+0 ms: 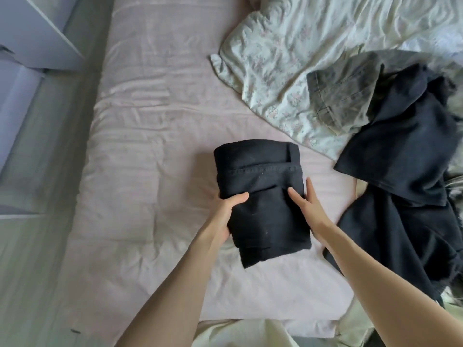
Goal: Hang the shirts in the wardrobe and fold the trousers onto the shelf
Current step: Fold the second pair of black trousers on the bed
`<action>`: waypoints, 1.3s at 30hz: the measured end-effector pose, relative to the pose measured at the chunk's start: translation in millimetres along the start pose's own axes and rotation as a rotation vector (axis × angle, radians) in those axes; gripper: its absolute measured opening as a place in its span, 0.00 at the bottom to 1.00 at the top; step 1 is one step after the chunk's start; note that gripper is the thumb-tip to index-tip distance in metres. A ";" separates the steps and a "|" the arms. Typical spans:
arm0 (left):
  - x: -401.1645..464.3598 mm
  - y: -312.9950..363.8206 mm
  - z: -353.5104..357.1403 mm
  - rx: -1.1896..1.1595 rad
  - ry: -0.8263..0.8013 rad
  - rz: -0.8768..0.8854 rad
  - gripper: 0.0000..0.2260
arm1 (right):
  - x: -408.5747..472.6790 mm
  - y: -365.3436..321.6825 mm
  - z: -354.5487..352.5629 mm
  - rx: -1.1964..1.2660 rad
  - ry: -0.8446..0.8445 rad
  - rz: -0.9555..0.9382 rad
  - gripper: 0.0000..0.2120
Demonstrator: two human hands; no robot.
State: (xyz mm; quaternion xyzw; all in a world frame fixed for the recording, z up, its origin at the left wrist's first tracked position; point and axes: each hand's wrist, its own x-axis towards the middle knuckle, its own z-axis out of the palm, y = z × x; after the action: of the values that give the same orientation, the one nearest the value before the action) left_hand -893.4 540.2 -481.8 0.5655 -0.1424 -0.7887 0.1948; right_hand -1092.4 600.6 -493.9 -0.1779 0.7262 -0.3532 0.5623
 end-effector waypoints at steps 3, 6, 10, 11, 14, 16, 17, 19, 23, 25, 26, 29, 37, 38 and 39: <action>-47.5 9.3 -17.4 0.054 -0.034 0.016 0.22 | -37.5 1.2 7.1 0.106 -0.118 0.140 0.35; -97.4 19.2 -42.3 0.153 -0.005 0.086 0.22 | -70.4 -15.0 32.6 0.011 -0.095 -0.042 0.33; -166.8 38.5 -76.7 0.358 0.138 0.323 0.21 | -126.6 -70.0 82.1 -0.491 0.138 -0.713 0.34; -180.7 42.5 -85.2 0.441 0.163 0.364 0.22 | -142.1 -83.4 95.7 -0.576 0.083 -0.854 0.26; -228.7 54.2 -118.2 0.712 0.217 0.475 0.24 | -187.5 -115.6 153.6 -0.804 -0.175 -1.073 0.15; -258.1 59.6 -140.5 0.837 0.247 0.513 0.25 | -210.7 -124.4 194.3 -0.918 -0.312 -1.088 0.19; -277.4 63.0 -158.7 0.858 0.266 0.531 0.26 | -224.5 -125.3 220.2 -0.955 -0.351 -1.088 0.20; -304.1 66.1 -191.1 0.861 0.284 0.555 0.27 | -246.8 -124.4 260.3 -0.924 -0.379 -1.074 0.17; -361.9 82.1 -269.1 0.850 0.296 0.593 0.33 | -292.6 -129.9 344.9 -0.699 -0.461 -1.081 0.03; -403.9 100.4 -331.1 0.845 0.278 0.625 0.31 | -324.8 -138.9 407.1 -0.637 -0.469 -1.112 0.05; -421.1 109.7 -352.4 0.848 0.268 0.629 0.29 | -335.1 -144.3 429.0 -0.591 -0.458 -1.114 0.04; -467.7 132.1 -418.1 0.834 0.297 0.628 0.23 | -367.3 -159.4 495.6 -0.541 -0.489 -1.059 0.03; -507.7 177.3 -530.1 0.377 0.414 0.693 0.15 | -374.6 -166.6 592.2 -0.438 -0.444 -0.763 0.26; -506.8 182.5 -535.7 0.296 0.414 0.703 0.15 | -367.0 -161.7 592.8 -0.397 -0.451 -0.641 0.29; -504.1 191.5 -541.8 0.232 0.404 0.713 0.16 | -357.1 -156.8 596.5 -0.360 -0.467 -0.546 0.32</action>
State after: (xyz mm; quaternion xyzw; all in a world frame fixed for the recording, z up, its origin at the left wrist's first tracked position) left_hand -208.7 604.7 -148.3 0.6423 -0.3759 -0.5238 0.4145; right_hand -443.4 540.4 -205.7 -0.5354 0.5550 -0.3069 0.5578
